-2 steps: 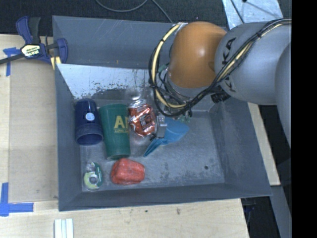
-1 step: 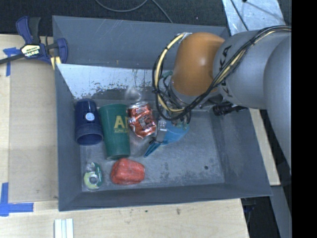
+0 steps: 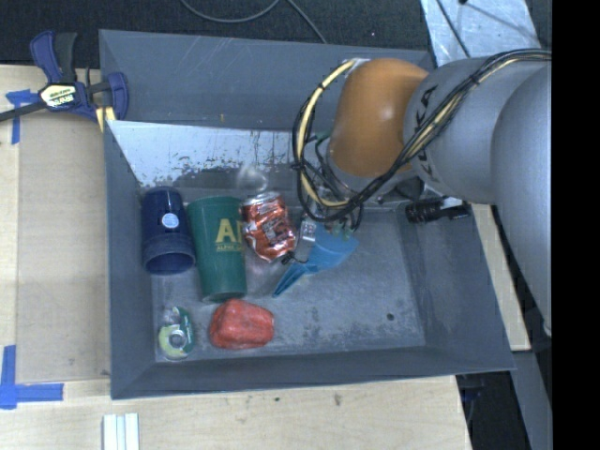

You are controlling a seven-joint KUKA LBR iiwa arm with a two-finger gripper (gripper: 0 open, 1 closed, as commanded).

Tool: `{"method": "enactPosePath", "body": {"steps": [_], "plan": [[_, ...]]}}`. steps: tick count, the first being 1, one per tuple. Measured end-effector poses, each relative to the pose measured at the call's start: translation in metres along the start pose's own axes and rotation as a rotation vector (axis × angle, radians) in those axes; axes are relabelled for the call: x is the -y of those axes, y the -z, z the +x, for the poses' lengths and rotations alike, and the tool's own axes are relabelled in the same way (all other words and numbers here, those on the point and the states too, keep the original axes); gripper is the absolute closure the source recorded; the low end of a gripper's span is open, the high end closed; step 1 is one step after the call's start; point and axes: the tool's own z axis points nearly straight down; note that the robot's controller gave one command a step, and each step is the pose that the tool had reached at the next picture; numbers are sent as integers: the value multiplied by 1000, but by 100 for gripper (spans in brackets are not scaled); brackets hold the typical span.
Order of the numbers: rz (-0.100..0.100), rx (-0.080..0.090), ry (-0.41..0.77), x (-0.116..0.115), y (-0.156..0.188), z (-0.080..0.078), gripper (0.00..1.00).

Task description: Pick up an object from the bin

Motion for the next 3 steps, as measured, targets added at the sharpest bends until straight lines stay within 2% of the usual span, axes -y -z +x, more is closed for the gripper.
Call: {"method": "enactPosePath", "body": {"steps": [1,3], "plan": [[0,-1,213,3,-2,-13,0],[-1,1,130,8,1,-11,0]]}}
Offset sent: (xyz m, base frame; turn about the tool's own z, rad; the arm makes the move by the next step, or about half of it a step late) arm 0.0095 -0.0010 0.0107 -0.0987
